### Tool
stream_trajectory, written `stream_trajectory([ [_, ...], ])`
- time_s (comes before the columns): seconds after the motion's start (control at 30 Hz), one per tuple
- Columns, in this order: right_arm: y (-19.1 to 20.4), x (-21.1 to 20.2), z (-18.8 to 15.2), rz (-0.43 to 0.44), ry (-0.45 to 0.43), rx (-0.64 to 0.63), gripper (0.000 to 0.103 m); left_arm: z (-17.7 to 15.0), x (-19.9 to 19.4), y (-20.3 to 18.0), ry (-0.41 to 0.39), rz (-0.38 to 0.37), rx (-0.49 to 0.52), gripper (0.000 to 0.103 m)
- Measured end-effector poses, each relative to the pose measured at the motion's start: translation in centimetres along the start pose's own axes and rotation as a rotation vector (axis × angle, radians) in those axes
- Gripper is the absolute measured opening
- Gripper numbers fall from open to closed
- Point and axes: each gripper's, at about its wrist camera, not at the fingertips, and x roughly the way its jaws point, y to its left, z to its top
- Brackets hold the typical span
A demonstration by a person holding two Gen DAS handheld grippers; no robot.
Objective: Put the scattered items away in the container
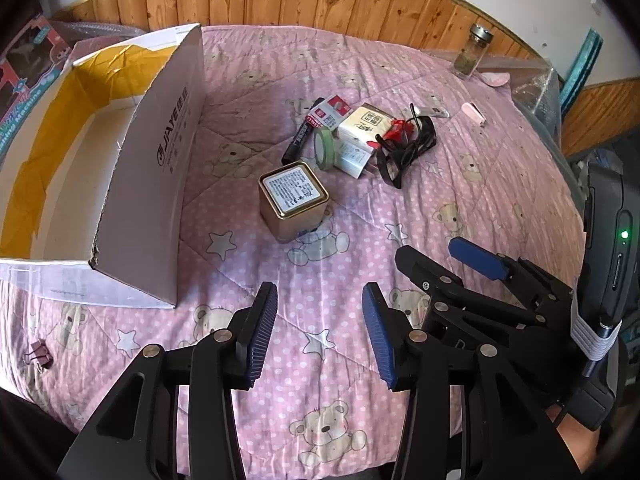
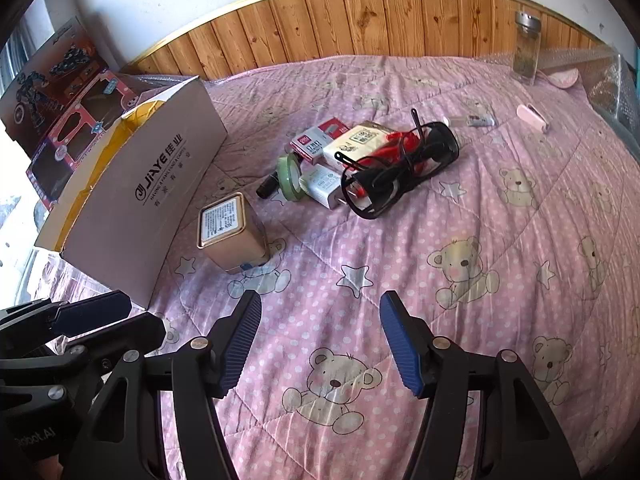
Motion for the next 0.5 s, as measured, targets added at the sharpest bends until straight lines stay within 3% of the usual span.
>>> stream_trajectory([
  [0.37,-0.7,1.0,2.3,-0.01,0.026,0.017,0.065,1.9,2.2,0.8,0.022,0.0,-0.004,0.049],
  [0.5,-1.0,1.5,3.4,-0.011,0.036,0.033,0.066,2.8,2.1,1.6,0.008,0.041,-0.022,0.049],
])
